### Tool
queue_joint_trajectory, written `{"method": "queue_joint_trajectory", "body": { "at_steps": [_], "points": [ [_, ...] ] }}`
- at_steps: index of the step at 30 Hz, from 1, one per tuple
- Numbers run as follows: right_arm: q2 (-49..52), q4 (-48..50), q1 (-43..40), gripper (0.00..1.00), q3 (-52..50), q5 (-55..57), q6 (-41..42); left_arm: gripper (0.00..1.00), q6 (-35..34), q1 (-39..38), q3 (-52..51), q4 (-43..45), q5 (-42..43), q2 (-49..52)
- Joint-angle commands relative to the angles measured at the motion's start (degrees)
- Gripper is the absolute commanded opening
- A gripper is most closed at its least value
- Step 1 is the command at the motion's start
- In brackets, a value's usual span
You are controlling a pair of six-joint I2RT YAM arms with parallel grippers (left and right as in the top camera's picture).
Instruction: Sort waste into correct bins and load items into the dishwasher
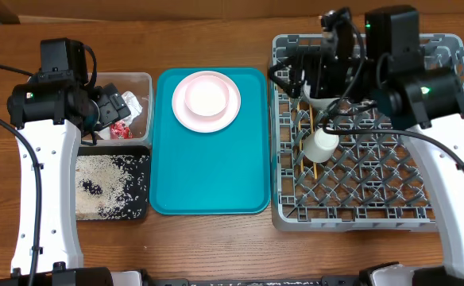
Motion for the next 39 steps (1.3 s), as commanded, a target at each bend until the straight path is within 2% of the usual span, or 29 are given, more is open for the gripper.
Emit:
{"method": "queue_joint_trajectory", "body": {
  "at_steps": [1,5,8,12,16,18,23,26,34,39],
  "points": [
    [1.6,3.7,3.5,1.0,0.3,-3.7,-0.1,1.0,0.7,-0.1,0.6,0.1,-0.5,-0.5],
    [2.0,8.7,7.0,0.99,0.0,-2.6,0.6,1.0,0.7,-0.1,0.6,0.1,-0.5,-0.5],
    [2.7,11.6,10.1,0.83,-0.3,4.0,3.8,1.0,0.7,-0.1,0.6,0.1,-0.5,-0.5],
    [5.0,13.4,15.1,0.63,-0.3,14.6,3.9,1.0,0.7,-0.1,0.6,0.1,-0.5,-0.5],
    [9.1,15.5,19.3,0.49,-0.3,22.8,3.7,1.0,0.6,-0.1,0.6,0.1,-0.5,-0.5],
    [12.2,17.2,21.4,0.48,-0.3,26.6,3.5,1.0,0.6,-0.1,0.6,0.1,-0.5,-0.5],
    [20.2,22.2,25.0,0.47,-0.3,27.9,-3.5,1.0,0.7,-0.1,0.6,0.1,-0.5,-0.5],
    [25.2,24.7,26.1,0.53,-0.3,27.9,-6.2,1.0,0.7,-0.1,0.6,0.1,-0.5,-0.5],
    [36.0,30.2,26.3,0.6,-0.3,28.0,-8.4,1.0,0.7,-0.1,0.6,0.1,-0.5,-0.5],
    [40.1,32.2,26.3,0.58,-0.3,28.6,-8.4,1.0,0.7,-0.1,0.6,0.1,-0.5,-0.5]
  ]
}}
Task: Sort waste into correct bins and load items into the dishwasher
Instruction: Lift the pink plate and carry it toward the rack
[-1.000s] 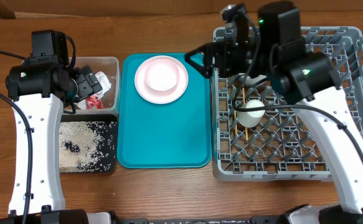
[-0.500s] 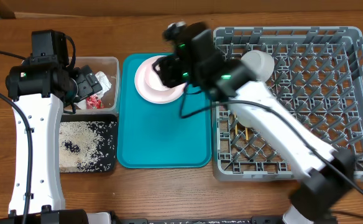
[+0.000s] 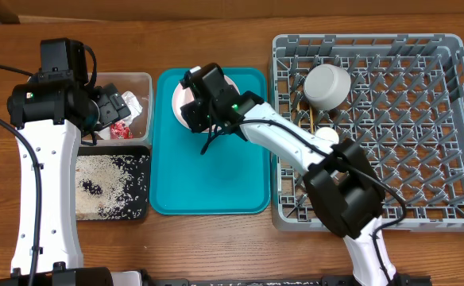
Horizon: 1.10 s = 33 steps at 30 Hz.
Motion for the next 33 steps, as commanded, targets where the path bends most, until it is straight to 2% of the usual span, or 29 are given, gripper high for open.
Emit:
{"method": "queue_joint_trajectory", "body": {
  "at_steps": [1,5,12,17,22,30,33],
  "points": [
    [1.6,0.5,-0.2,0.55,-0.1,2.1,-0.9,1.0,0.7,-0.1,0.6,0.1,-0.5,-0.5],
    [1.8,-0.7,-0.2,0.28,-0.1,6.0,-0.9,1.0,0.7,-0.1,0.6,0.1,-0.5,-0.5],
    [1.8,-4.7,-0.2,0.26,-0.1,6.5,-2.4,1.0,0.7,-0.1,0.6,0.1,-0.5,-0.5],
    [1.6,-5.1,-0.2,0.04,0.5,6.5,-2.4,1.0,0.7,-0.1,0.6,0.1,-0.5,-0.5],
    [-3.0,-8.9,-0.2,0.04,3.8,5.0,-2.4,1.0,0.7,-0.1,0.6,0.1,-0.5,-0.5],
    [-19.1,-16.6,-0.8,0.04,7.8,-10.6,-1.6,1.0,0.7,-0.1,0.6,0.1,-0.5,-0.5],
    [-25.4,-21.6,-2.2,0.04,7.8,-14.4,4.0,1.0,0.7,-0.1,0.6,0.1,-0.5,-0.5]
  ]
}}
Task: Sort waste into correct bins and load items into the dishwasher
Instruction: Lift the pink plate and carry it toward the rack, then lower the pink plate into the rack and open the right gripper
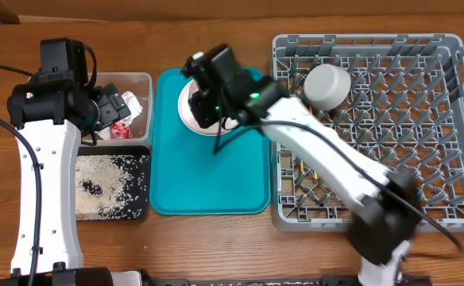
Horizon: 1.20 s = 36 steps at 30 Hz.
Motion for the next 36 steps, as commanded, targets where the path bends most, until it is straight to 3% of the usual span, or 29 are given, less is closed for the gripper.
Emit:
{"method": "queue_joint_trajectory", "body": {
  "at_steps": [1,5,11,16,26,36],
  "points": [
    [-10.3,-4.1,-2.3,0.04,2.6,-7.7,6.8,1.0,0.7,-0.1,0.6,0.1,-0.5,-0.5],
    [-15.5,-13.0,-6.7,0.04,2.6,-13.8,14.7,1.0,0.7,-0.1,0.6,0.1,-0.5,-0.5],
    [-18.4,-23.1,-14.7,0.04,2.5,-31.7,15.5,1.0,0.7,-0.1,0.6,0.1,-0.5,-0.5],
    [-19.0,-31.4,-21.3,0.04,2.5,-37.7,15.5,1.0,0.7,-0.1,0.6,0.1,-0.5,-0.5],
    [-22.7,-35.7,-33.6,0.04,0.6,-40.4,13.8,1.0,0.7,-0.1,0.6,0.1,-0.5,-0.5],
    [-29.5,-37.1,-43.1,0.04,-12.5,-46.1,6.6,1.0,0.7,-0.1,0.6,0.1,-0.5,-0.5]
  ]
}}
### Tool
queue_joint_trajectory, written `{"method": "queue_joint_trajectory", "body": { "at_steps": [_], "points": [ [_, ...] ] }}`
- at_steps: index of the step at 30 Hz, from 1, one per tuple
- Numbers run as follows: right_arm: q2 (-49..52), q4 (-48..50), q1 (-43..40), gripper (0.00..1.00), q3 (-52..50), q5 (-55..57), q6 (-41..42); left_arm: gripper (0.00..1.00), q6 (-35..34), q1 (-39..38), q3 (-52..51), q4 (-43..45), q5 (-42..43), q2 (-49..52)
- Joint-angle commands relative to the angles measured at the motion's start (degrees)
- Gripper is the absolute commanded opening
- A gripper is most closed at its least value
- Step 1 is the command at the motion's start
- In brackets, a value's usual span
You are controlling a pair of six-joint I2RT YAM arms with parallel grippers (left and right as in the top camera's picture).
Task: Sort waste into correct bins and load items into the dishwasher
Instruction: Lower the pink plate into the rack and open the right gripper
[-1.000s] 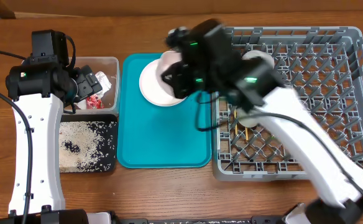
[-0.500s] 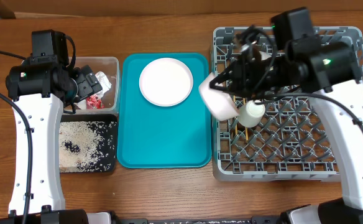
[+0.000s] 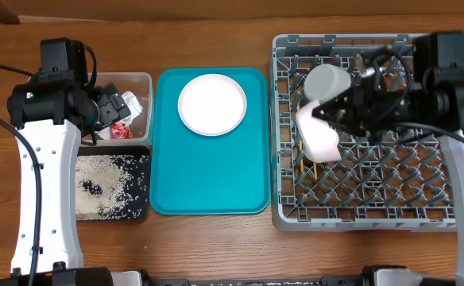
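A pink bowl (image 3: 318, 137) hangs tilted over the left part of the grey dish rack (image 3: 454, 159), with my right gripper (image 3: 333, 112) shut on its rim. A grey cup (image 3: 327, 81) lies in the rack just behind it. The white plate (image 3: 211, 105) sits bare at the top of the teal tray (image 3: 208, 175). My left gripper (image 3: 109, 105) hovers over the clear waste bin (image 3: 141, 87); its fingers cannot be made out.
The clear bin holds red and white wrappers (image 3: 125, 127). In front of it a black bin (image 3: 113, 187) holds spilled rice. A yellow stick (image 3: 315, 168) lies in the rack under the bowl. The rack's right half has upright tines.
My right gripper was on the pink bowl on the plate. Now it holds the bowl over the left part of the rack, and the plate is bare. The left arm has not moved.
My right gripper was at the back of the rack by the grey cup, with the pink bowl on the plate. Then it was over the tray at the bowl, leaving the cup in the rack. It stayed on the bowl, and now holds it over the rack.
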Motion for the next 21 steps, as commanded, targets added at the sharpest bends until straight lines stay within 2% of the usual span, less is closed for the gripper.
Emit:
{"method": "queue_joint_trajectory", "body": {
  "at_steps": [1,5,11,15,21],
  "points": [
    [-3.0,0.0,-4.4,0.04,-4.8,-5.0,-4.6,1.0,0.6,-0.1,0.6,0.1,-0.5,-0.5],
    [-4.6,0.6,-9.4,0.04,-12.0,-7.4,-7.7,1.0,0.7,-0.1,0.6,0.1,-0.5,-0.5],
    [-4.8,4.7,-14.7,0.04,-25.9,-21.1,-15.0,1.0,0.7,-0.1,0.6,0.1,-0.5,-0.5],
    [-4.8,10.8,-15.9,0.04,-34.9,-25.7,-15.1,1.0,0.7,-0.1,0.6,0.1,-0.5,-0.5],
    [-4.5,18.5,-15.9,0.04,-44.5,-26.6,-15.1,1.0,0.7,-0.1,0.6,0.1,-0.5,-0.5]
  ]
}}
